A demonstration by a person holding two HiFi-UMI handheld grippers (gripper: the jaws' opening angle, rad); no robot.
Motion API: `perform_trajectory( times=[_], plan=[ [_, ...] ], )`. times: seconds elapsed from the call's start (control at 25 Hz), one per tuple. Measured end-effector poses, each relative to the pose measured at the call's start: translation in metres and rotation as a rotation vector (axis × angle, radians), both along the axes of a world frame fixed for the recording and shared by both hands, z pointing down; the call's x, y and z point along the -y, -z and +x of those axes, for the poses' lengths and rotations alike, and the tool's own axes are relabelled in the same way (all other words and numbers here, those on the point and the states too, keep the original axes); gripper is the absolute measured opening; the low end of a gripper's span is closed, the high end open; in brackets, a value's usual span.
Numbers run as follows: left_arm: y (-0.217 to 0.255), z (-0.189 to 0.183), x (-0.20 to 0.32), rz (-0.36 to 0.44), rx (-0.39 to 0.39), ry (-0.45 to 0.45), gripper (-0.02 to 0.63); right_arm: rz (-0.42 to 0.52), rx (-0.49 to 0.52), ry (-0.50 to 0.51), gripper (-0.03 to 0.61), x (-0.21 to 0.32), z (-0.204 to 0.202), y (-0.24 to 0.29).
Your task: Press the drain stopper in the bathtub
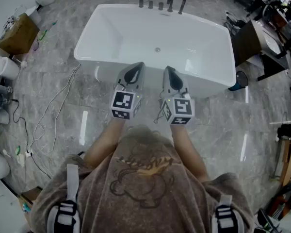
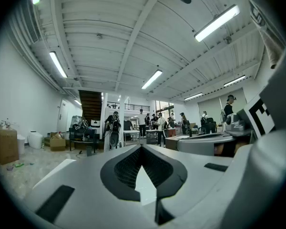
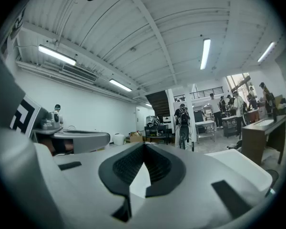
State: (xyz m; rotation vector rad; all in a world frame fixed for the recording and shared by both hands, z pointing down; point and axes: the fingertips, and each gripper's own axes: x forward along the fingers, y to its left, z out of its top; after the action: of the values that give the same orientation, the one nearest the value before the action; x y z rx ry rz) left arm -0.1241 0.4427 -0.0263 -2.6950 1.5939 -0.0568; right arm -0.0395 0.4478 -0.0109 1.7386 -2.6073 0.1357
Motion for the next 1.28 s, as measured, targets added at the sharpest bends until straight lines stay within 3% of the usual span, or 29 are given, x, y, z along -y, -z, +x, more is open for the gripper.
perform_trajectory(
  times=[0.44,0.88,1.28],
  plan=[
    [-0.009,-0.025,0.007,-0.008,0.001,-0.023,-0.001,0.021,0.028,-0.022,-0.002,-0.005,-0.018,-0.001],
    [-0.024,-0.049,0.011,-0.021,0.002,-0.12,-0.001,0.015,0.021,-0.118,-0.002,-0.006,-0.034,-0.017],
    [-0.031,-0.037,0.045,-0.012,-0.008,-0.145,-0.001,0.028,0.027,-0.137,-0.002,0.027,-0.023,-0.025]
  ],
)
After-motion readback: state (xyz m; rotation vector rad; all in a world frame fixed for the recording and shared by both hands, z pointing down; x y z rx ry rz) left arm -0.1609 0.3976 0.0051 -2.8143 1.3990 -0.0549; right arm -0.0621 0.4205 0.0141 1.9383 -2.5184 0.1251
